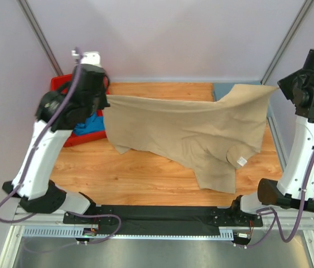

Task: Fold and stack the t-shirts
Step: Flatten the tshirt out

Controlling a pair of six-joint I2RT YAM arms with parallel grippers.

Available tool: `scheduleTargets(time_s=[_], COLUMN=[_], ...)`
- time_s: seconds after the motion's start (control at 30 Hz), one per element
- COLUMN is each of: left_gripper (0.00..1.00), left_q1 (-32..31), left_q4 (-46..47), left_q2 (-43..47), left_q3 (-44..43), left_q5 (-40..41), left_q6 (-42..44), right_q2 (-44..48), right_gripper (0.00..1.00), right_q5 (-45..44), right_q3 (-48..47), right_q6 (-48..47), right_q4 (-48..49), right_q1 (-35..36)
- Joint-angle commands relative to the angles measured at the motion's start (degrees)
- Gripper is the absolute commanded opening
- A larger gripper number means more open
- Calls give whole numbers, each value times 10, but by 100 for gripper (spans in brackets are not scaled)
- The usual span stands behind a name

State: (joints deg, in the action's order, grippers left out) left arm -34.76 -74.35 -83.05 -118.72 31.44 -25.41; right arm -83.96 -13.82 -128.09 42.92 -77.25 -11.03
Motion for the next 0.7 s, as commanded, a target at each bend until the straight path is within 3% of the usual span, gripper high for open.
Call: scheduleTargets(time_s=[0.0,0.2,0.33,0.5,0.67], left_gripper=[0,0,0,0,0], left_q1=[1,1,0,0,0], left_q4=[-29,8,12,43,80], left_q2=[37,104,126,159,164], left_q3=[-54,-71,-108,-93,-46], left_q5=[76,29,-6,-94,-153], left_q6=[-38,-52,-40,-60,-54], right_q2=[35,114,168,211,225], right_gripper=[0,0,0,0,0], right_q5=[12,70,46,6,27], right_q3=[-37,-29,-42,-78,-31], right_q6=[35,45,33,7,22], right_q4=[1,126,184,174,163], right_q1=[-14,-15,-15,-15,-15])
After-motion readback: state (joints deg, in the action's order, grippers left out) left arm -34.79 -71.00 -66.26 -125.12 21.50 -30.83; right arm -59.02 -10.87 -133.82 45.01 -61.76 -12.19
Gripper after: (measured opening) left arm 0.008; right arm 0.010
